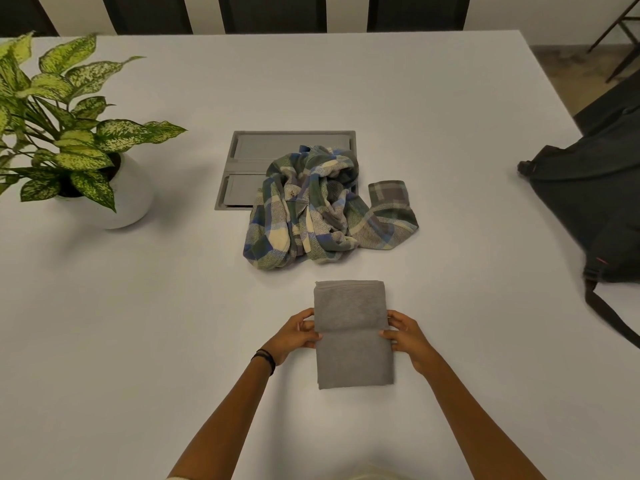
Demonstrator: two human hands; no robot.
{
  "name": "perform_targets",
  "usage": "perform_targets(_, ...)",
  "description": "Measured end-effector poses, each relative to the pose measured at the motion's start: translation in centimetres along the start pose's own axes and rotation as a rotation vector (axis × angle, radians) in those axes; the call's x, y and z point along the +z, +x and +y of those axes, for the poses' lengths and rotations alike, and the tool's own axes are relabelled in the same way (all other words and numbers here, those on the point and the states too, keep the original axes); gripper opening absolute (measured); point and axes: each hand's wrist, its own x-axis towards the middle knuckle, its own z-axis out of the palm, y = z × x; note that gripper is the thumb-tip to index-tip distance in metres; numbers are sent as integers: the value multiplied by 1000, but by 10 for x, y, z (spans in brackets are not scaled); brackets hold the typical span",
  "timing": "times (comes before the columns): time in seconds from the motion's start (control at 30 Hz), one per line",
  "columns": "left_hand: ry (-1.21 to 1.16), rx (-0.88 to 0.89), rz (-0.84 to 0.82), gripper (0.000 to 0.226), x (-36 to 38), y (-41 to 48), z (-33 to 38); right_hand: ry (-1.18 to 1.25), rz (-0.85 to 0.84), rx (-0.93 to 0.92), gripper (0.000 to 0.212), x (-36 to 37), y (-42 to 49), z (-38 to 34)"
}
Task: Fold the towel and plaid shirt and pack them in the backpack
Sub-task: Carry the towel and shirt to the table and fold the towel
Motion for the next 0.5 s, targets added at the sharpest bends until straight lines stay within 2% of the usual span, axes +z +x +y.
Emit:
perform_targets(0.33,43,77,100,42,5,4,0,12,45,-36,43,1,1,1)
perform_targets(0.5,71,146,128,38,6,10,-4,4,83,-81,33,-1,4,4)
